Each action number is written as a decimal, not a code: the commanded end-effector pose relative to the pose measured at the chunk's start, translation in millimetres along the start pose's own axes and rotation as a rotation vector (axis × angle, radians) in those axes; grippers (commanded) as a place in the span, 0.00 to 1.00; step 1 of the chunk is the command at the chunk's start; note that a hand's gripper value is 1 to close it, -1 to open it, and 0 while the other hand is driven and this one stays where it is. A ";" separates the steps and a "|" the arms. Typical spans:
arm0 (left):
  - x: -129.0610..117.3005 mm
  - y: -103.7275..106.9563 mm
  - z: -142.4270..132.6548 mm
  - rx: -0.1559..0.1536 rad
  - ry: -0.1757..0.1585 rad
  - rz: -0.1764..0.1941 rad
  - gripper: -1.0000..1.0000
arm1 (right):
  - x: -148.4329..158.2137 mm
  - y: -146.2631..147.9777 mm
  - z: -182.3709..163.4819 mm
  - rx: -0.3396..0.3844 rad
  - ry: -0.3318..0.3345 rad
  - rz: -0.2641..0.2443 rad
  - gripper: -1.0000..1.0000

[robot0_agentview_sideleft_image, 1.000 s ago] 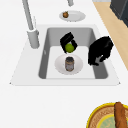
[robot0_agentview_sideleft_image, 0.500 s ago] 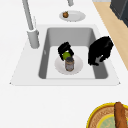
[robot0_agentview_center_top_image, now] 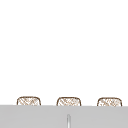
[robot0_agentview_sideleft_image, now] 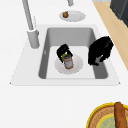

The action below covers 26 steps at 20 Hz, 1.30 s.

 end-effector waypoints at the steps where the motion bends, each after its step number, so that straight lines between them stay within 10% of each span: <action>1: 0.0 0.0 0.0 0.000 0.000 0.000 0.50 | -3.0 0.0 1.3 -0.025 -0.005 0.009 1.00; 2: 0.0 0.0 0.0 0.000 0.000 0.000 0.50 | -4.4 -5.3 9.4 -0.041 -0.015 -0.001 1.00; 3: 0.0 0.0 0.0 0.000 0.000 0.000 0.50 | -2.0 -9.1 17.2 -0.047 -0.020 -0.003 0.00; 26: 0.0 0.0 0.0 0.000 0.000 0.000 0.50 | -4.3 -75.2 86.0 -0.081 -0.041 0.002 0.00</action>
